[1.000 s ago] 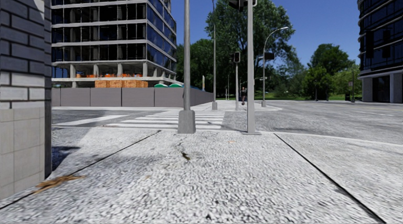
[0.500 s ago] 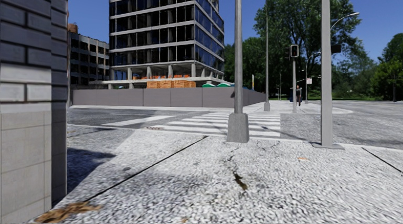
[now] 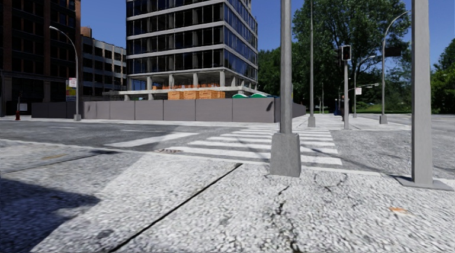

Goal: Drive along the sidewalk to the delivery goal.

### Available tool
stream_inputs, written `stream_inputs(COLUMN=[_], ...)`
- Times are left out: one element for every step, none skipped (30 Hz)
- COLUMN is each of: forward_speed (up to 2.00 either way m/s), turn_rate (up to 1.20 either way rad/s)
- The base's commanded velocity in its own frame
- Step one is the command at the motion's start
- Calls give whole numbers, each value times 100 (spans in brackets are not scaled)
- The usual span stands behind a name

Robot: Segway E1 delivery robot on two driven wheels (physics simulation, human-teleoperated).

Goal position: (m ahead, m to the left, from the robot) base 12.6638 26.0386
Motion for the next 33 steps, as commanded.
stream_inputs(forward_speed=[165,166,166,166,166,166,167,167,168,169,169,169,169,169,169,170,172,173,173,173,174,174,174,174,174,175,175,175,175,175,175,175,176], turn_rate=[60,61,61,61,61,61,61,61,61,61,61,61,61,62,62,62,65,76,76,82,83,84,84,84,84,84,84,84,84,82,82,80,79])
